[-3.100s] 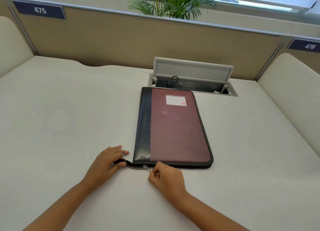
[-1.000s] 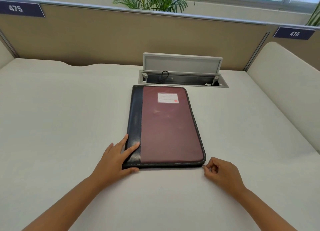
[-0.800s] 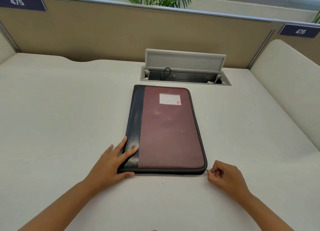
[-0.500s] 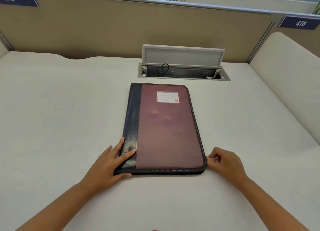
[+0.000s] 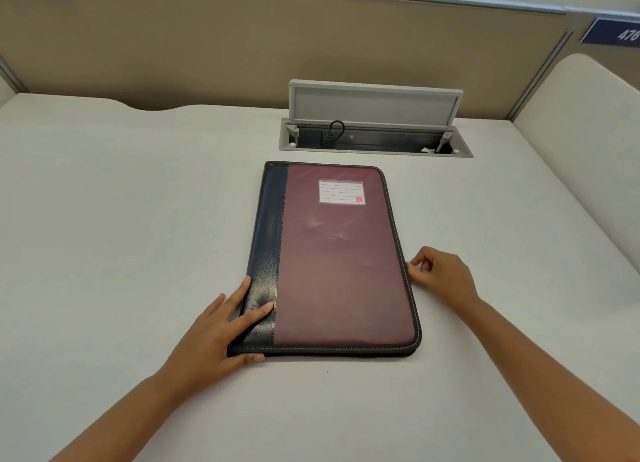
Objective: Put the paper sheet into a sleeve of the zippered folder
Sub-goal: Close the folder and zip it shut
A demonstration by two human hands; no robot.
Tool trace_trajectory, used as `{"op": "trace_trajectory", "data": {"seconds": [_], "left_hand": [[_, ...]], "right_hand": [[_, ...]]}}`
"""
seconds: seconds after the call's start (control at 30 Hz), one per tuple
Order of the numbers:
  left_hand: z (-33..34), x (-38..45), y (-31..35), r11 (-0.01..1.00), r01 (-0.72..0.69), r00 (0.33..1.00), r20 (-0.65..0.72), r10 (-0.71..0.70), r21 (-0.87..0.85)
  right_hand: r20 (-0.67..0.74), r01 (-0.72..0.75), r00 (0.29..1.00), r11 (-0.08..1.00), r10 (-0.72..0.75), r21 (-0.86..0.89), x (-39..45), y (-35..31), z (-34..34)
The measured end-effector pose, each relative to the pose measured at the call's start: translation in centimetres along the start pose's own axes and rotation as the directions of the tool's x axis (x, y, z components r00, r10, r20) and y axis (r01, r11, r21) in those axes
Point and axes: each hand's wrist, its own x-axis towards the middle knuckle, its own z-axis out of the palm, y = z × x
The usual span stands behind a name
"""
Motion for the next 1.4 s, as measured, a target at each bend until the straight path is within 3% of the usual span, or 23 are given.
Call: {"op": "trace_trajectory", "data": {"seconds": [0.53, 0.73, 0.87, 0.93, 1.17, 1.4], "left_hand": [[0.0, 0.0, -0.2, 0.999, 0.014, 1.0, 0.007, -0.013, -0.041], [-0.4, 0.4, -0.3, 0.986, -0.041, 0.999, -0.007, 0.04, -0.164], [-2.0, 2.1, 0.7, 0.858, 0.162, 0.97, -0.079, -0.228, -0.488], [-2.2, 4.0, 1.1, 0.797, 0.252, 0.932, -0.085, -0.354, -0.549], [-1.2, 10.3, -0.3, 0.897, 0.327, 0.92, -0.118, -0.374, -0.296], [-2.1, 12.3, -0.6, 0.911, 0.333, 0.923, -0.114, -0.368, -0.244]], "right_hand": [[-0.074, -0.06, 0.995, 0.997, 0.063, 0.046, 8.1, -1.3, 0.9], [-0.135, -0.113, 0.984, 0.993, 0.116, 0.029, 9.5, -2.3, 1.9], [-0.159, -0.092, 0.983, 0.996, 0.093, 0.01, 9.1, -2.2, 2.5], [-0.153, -0.05, 0.987, 0.999, 0.048, -0.005, 8.8, -2.0, 2.7], [-0.08, 0.009, 0.997, 0.999, -0.005, 0.048, 9.3, -2.0, 1.9], [-0.012, 0.053, 0.999, 0.993, -0.052, 0.109, 9.1, -1.4, 1.8]]}}
